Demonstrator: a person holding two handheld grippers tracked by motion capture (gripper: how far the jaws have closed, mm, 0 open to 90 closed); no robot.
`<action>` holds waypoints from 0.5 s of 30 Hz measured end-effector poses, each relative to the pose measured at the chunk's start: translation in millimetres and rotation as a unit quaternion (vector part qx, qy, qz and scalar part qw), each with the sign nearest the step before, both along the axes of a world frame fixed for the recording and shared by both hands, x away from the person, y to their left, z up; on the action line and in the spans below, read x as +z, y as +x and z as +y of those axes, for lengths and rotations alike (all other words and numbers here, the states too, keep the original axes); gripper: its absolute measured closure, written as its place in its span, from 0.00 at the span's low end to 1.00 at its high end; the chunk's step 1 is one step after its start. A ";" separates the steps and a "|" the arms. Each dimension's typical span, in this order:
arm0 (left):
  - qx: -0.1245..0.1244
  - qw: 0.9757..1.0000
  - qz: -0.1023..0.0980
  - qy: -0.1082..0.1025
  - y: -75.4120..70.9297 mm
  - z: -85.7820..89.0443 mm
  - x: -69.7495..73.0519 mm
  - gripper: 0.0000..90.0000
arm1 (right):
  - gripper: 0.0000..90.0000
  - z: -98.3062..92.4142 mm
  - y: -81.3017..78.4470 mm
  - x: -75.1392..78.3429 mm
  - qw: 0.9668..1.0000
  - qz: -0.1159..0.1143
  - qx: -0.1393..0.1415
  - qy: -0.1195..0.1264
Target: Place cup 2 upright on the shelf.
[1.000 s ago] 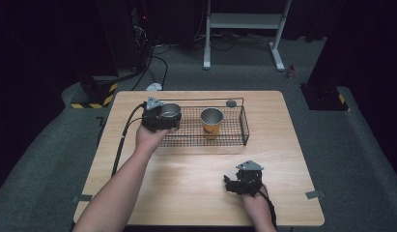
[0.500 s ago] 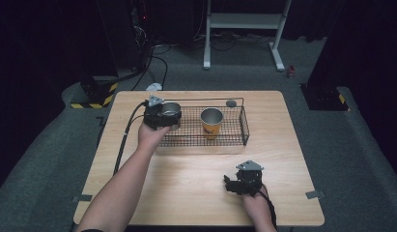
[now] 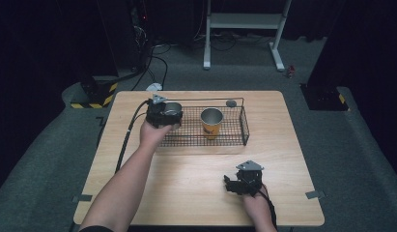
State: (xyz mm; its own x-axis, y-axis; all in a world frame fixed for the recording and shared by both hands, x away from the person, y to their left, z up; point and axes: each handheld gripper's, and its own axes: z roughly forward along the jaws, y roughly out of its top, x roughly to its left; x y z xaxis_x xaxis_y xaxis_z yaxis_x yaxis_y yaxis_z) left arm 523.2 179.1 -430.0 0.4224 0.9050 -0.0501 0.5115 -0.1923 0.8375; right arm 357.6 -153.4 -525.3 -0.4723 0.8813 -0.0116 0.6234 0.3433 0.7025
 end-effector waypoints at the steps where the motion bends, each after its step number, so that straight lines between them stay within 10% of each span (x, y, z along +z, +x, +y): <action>1: 0.000 1.000 0.003 0.002 0.0 -0.6 -1.2 0.17 | 0.14 0.0 0.0 0.0 1.000 0.000 0.000 0.000; 15: -0.002 0.998 0.044 0.037 2.3 -7.8 -13.8 0.17 | 0.14 0.1 0.0 0.0 1.000 0.000 0.000 0.000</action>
State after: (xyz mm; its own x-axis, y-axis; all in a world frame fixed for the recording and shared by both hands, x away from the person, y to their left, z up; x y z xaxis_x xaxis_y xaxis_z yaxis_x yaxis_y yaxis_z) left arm 525.5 171.3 -443.8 0.4229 0.9060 -0.0196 0.5812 -0.2546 0.7729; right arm 357.6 -153.3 -525.4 -0.4724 0.8813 -0.0116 0.6232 0.3433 0.7027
